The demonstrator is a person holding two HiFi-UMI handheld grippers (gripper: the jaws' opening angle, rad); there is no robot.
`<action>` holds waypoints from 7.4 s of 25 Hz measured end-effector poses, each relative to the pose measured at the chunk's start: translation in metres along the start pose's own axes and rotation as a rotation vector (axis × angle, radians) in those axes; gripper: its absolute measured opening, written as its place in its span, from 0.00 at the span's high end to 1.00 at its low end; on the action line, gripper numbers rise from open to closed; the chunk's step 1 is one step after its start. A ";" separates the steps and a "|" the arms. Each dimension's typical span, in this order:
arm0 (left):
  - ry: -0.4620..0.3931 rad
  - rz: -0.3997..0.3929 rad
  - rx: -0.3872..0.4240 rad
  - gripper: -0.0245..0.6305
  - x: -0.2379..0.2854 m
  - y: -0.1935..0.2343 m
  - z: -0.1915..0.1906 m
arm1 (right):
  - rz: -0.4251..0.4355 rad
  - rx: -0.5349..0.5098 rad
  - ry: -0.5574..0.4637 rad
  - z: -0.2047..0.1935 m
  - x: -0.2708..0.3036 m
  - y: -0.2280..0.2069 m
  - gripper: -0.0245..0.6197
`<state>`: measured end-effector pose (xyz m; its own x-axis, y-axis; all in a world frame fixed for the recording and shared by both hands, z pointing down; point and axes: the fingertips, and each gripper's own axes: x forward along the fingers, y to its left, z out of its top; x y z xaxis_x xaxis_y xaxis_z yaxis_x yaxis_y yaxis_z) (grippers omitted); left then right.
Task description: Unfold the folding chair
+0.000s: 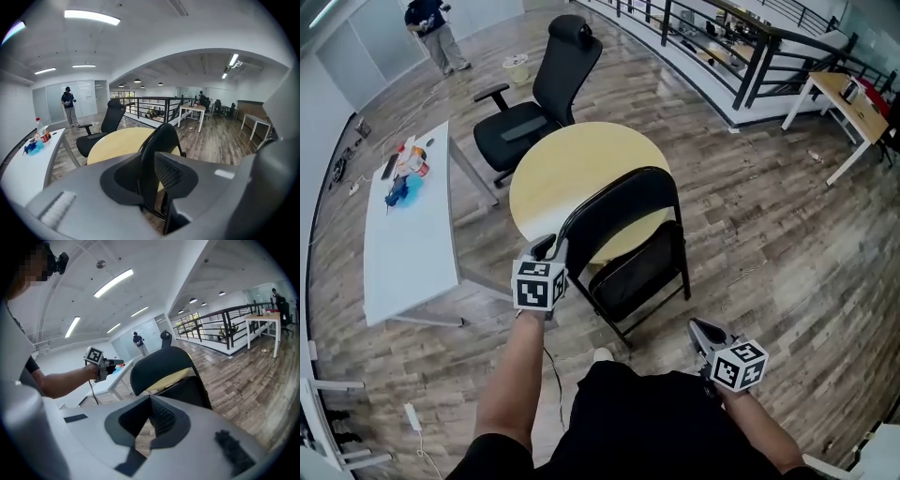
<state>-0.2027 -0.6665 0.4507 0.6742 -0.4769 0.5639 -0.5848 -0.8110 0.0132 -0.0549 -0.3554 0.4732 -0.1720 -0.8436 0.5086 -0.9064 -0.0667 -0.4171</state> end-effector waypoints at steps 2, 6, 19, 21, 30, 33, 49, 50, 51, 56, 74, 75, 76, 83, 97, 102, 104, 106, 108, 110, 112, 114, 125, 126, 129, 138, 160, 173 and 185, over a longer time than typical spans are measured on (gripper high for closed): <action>0.011 -0.019 0.022 0.81 0.023 0.008 0.007 | -0.045 0.013 -0.021 0.003 -0.004 -0.005 0.95; 0.076 -0.055 0.064 0.77 0.064 0.019 0.014 | -0.127 0.059 -0.051 0.003 -0.012 -0.012 0.95; 0.265 -0.295 0.168 0.65 0.142 -0.010 0.012 | -0.303 0.143 -0.097 -0.010 -0.034 -0.020 0.95; 0.305 -0.306 0.189 0.65 0.151 -0.018 0.006 | -0.322 0.159 -0.101 -0.016 -0.039 -0.021 0.95; 0.357 -0.275 0.220 0.65 0.153 -0.031 -0.002 | -0.339 0.180 -0.109 -0.036 -0.057 -0.026 0.95; 0.365 -0.272 0.208 0.66 0.146 -0.037 -0.007 | -0.323 0.170 -0.104 -0.038 -0.061 -0.025 0.95; 0.395 -0.266 0.131 0.72 0.051 -0.126 -0.026 | -0.186 0.119 -0.067 -0.047 -0.088 -0.051 0.95; 0.397 -0.269 0.131 0.72 0.044 -0.138 -0.025 | -0.172 0.111 -0.063 -0.047 -0.091 -0.053 0.95; 0.399 -0.270 0.130 0.72 0.038 -0.150 -0.024 | -0.159 0.102 -0.060 -0.047 -0.094 -0.055 0.95; 0.366 -0.236 0.151 0.73 0.008 -0.205 -0.025 | -0.099 0.094 -0.051 -0.056 -0.116 -0.071 0.95; 0.328 -0.312 0.094 0.78 -0.048 -0.332 -0.035 | 0.136 0.350 -0.034 -0.115 -0.121 -0.106 0.92; 0.324 -0.324 0.089 0.79 -0.049 -0.340 -0.036 | 0.164 0.432 -0.046 -0.119 -0.113 -0.111 0.89; 0.320 -0.336 0.085 0.80 -0.050 -0.348 -0.037 | 0.191 0.527 -0.059 -0.123 -0.103 -0.116 0.86; 0.322 -0.407 0.075 0.82 -0.065 -0.397 -0.049 | 0.225 0.845 -0.086 -0.144 -0.049 -0.140 0.75; 0.296 -0.423 0.088 0.83 -0.076 -0.440 -0.057 | 0.162 0.835 -0.037 -0.180 -0.022 -0.157 0.74; 0.320 -0.442 0.096 0.83 -0.078 -0.445 -0.060 | 0.185 0.849 -0.033 -0.189 -0.033 -0.156 0.78; 0.325 -0.449 0.108 0.83 -0.078 -0.447 -0.060 | 0.185 0.850 -0.035 -0.189 -0.035 -0.158 0.78; 0.332 -0.455 0.117 0.83 -0.077 -0.447 -0.061 | 0.193 0.865 -0.043 -0.191 -0.036 -0.158 0.79; 0.338 -0.458 0.115 0.83 -0.077 -0.445 -0.062 | 0.208 0.874 -0.051 -0.193 -0.038 -0.159 0.79; 0.340 -0.461 0.102 0.83 -0.075 -0.442 -0.061 | 0.224 0.878 -0.058 -0.195 -0.043 -0.161 0.79; 0.342 -0.468 0.093 0.83 -0.074 -0.439 -0.061 | 0.237 0.879 -0.065 -0.198 -0.046 -0.162 0.79; 0.348 -0.479 0.099 0.83 -0.074 -0.438 -0.061 | 0.244 0.873 -0.067 -0.199 -0.048 -0.163 0.79; 0.354 -0.489 0.045 0.83 -0.060 -0.411 -0.060 | 0.245 0.897 -0.088 -0.220 -0.069 -0.178 0.79; 0.356 -0.492 0.039 0.83 -0.058 -0.408 -0.060 | 0.238 0.897 -0.087 -0.223 -0.072 -0.180 0.79; 0.369 -0.495 0.023 0.83 -0.053 -0.402 -0.061 | 0.204 0.911 -0.079 -0.235 -0.080 -0.189 0.77; 0.394 -0.486 -0.012 0.83 -0.038 -0.380 -0.068 | 0.135 0.875 -0.035 -0.259 -0.091 -0.202 0.65; 0.419 -0.584 -0.110 0.82 0.009 -0.295 -0.084 | -0.026 0.929 -0.023 -0.300 -0.084 -0.225 0.65; 0.454 -0.569 -0.081 0.81 0.033 -0.281 -0.107 | -0.001 0.964 -0.161 -0.346 -0.102 -0.251 0.65; 0.421 -0.533 -0.091 0.80 0.039 -0.304 -0.136 | 0.067 1.013 -0.156 -0.417 -0.127 -0.289 0.65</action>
<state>-0.0601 -0.3924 0.5806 0.6584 0.1666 0.7340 -0.2700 -0.8580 0.4370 0.0683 -0.0071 0.8431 -0.0929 -0.9170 0.3878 -0.1335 -0.3745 -0.9176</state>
